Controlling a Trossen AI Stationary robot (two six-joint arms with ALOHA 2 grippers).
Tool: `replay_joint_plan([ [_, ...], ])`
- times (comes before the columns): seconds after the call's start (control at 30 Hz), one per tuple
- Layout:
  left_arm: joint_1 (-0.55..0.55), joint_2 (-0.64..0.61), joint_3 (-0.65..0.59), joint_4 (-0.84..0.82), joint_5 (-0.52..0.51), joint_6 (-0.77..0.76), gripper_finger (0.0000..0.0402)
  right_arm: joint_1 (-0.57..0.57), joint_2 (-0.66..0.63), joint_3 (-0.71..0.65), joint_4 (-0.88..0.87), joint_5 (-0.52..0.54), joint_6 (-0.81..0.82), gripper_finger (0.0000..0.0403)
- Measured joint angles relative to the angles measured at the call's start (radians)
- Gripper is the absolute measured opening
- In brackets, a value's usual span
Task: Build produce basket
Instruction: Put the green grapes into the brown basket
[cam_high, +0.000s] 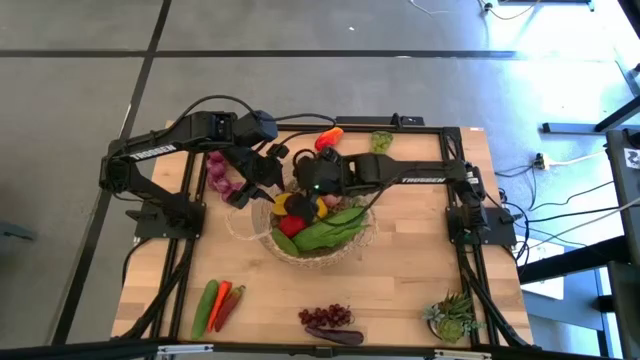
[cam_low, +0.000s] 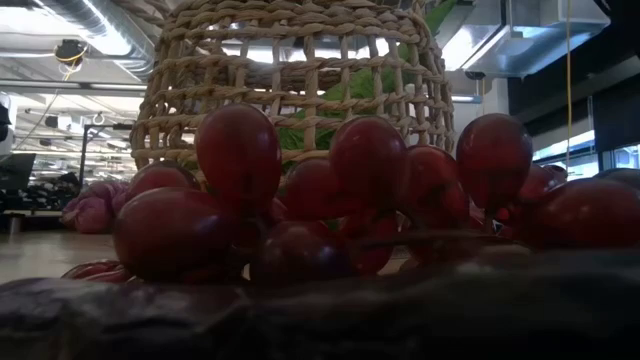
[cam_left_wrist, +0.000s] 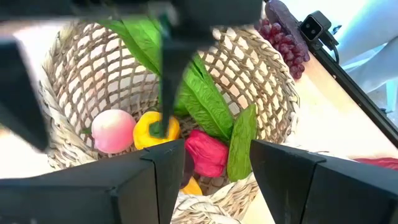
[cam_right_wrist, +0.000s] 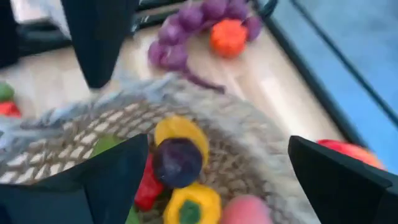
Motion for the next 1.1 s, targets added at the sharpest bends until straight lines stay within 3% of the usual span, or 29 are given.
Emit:
replay_joint_plan([
  [0.2, 0.0, 0.0, 0.0, 0.0, 0.0, 0.0, 0.0171, -0.019, -0.006, 0.214, -0.156, 0.086, -0.031, 0.0382],
  [0.3, 0.0, 0.0, 0.0, 0.005, 0.0, 0.0, 0.0171, -0.055, -0.078, 0.163, -0.197, 0.129, -0.031, 0.0382],
  [0.43, 0.0, 0.0, 0.0, 0.018, -0.025, 0.0, 0.0171, -0.128, -0.143, 0.14, -0.345, 0.041, 0.03, 0.0382],
  [0.63, 0.0, 0.0, 0.0, 0.03, -0.11, 0.001, 0.0171, -0.272, -0.164, 0.139, -0.542, 0.009, -0.025, 0.0382],
  [0.73, 0.0, 0.0, 0.0, 0.046, -0.158, 0.001, 0.0171, -0.381, -0.165, 0.139, -0.562, -0.074, -0.068, 0.0382],
  [0.93, 0.0, 0.0, 0.0, 0.092, -0.225, 0.001, 0.0171, -0.623, -0.164, 0.139, -0.559, -0.369, -0.232, 0.0382],
  [1.1, 0.006, 0.0, 0.0, 0.183, -0.3, -0.09, 0.0171, -0.819, -0.166, 0.107, -0.553, -0.474, -0.124, 0.0382],
])
